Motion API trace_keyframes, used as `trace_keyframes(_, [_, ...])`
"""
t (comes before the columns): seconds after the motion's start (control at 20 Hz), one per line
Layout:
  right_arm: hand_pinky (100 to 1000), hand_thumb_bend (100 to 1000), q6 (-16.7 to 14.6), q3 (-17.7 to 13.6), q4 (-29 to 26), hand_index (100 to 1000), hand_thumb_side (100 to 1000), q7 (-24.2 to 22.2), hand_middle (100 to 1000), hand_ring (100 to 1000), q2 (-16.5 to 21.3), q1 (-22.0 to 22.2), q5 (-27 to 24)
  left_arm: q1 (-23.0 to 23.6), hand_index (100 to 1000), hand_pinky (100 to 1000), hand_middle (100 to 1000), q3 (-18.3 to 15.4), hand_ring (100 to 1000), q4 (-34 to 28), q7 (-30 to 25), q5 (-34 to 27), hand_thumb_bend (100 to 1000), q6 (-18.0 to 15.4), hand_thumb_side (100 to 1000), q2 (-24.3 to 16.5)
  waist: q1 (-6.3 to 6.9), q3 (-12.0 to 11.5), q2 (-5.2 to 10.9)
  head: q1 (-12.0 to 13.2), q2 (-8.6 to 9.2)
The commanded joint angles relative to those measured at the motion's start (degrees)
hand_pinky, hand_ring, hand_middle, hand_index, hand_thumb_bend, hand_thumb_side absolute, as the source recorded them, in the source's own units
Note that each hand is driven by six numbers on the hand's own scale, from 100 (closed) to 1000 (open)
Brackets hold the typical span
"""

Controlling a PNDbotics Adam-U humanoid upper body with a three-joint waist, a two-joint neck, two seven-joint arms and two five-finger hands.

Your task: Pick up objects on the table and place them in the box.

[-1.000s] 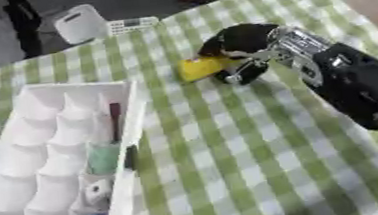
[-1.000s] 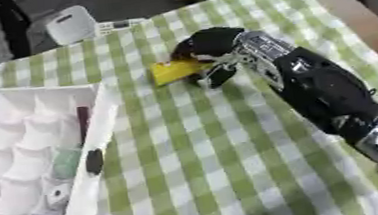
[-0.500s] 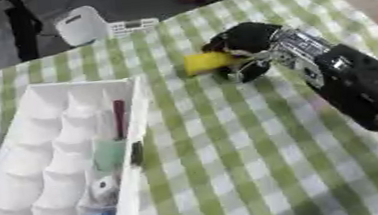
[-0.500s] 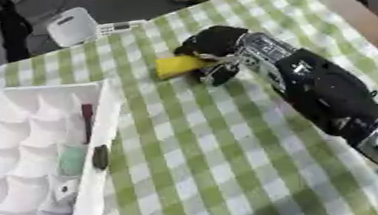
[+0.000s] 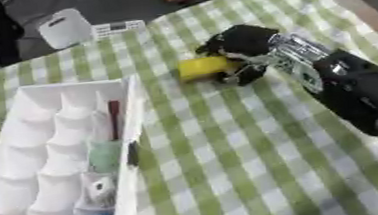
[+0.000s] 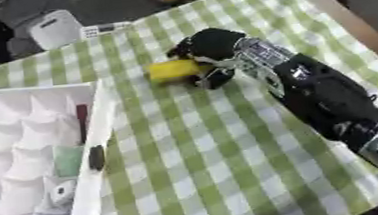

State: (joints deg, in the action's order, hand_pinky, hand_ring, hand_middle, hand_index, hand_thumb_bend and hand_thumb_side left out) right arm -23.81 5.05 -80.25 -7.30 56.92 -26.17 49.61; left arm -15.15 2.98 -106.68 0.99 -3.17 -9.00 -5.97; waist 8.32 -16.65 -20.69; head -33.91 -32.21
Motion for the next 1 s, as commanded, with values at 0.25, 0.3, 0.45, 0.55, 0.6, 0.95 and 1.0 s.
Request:
trace_keyframes(0.25, [543,344,-0.9,1.63,-12.59,948,100,-2.35,493,509,-0.19,-0.65,-8.14,-0.14,790,698,845,-0.09,679,-0.63,-0.01,0.36,100,0.42,847,-0.77,-1.77,1.85,5.62,0.72,-1.65])
trace_keyframes(0.3, [543,344,-0.89,1.93,-14.18,948,100,-2.78,493,509,-0.41,-0.72,-8.93,-0.08,790,698,845,-0.05,679,-0.61,-0.05,0.41,100,0.5,847,-0.77,-1.98,2.06,6.02,0.92,-1.98])
trace_keyframes(0.45, [544,356,-0.46,2.56,-17.46,946,100,-4.01,493,510,-0.87,-0.97,-10.86,-0.14,789,698,843,-0.03,678,-0.72,-0.09,0.52,100,0.59,837,-0.71,-2.53,2.39,7.07,1.26,-2.77])
trace_keyframes(0.55, [544,363,-0.22,2.93,-18.72,946,100,-4.69,492,510,-1.15,-1.26,-11.95,-0.18,789,697,841,-0.01,678,-0.77,-0.11,0.56,100,0.63,828,-0.71,-2.78,2.35,7.74,1.25,-3.34])
trace_keyframes(0.6, [544,363,-0.21,3.26,-19.22,946,100,-5.03,492,510,-1.36,-1.55,-12.54,-0.19,789,697,841,-0.01,678,-0.79,-0.1,0.57,100,0.65,828,-0.71,-2.9,2.26,8.14,1.23,-3.67])
trace_keyframes(0.95, [540,339,-0.09,4.86,-19.87,943,100,-7.29,488,509,-2.87,-3.52,-15.24,-0.34,788,697,838,0.1,678,-0.93,-0.15,0.53,100,0.66,814,-0.67,-3.24,1.49,9.58,1.07,-4.66])
trace_keyframes(1.0, [540,339,-0.12,5.06,-19.77,943,100,-7.58,488,509,-3.06,-3.76,-15.44,-0.39,788,697,838,0.13,678,-0.97,-0.17,0.5,100,0.65,814,-0.65,-3.23,1.32,9.67,1.03,-4.69])
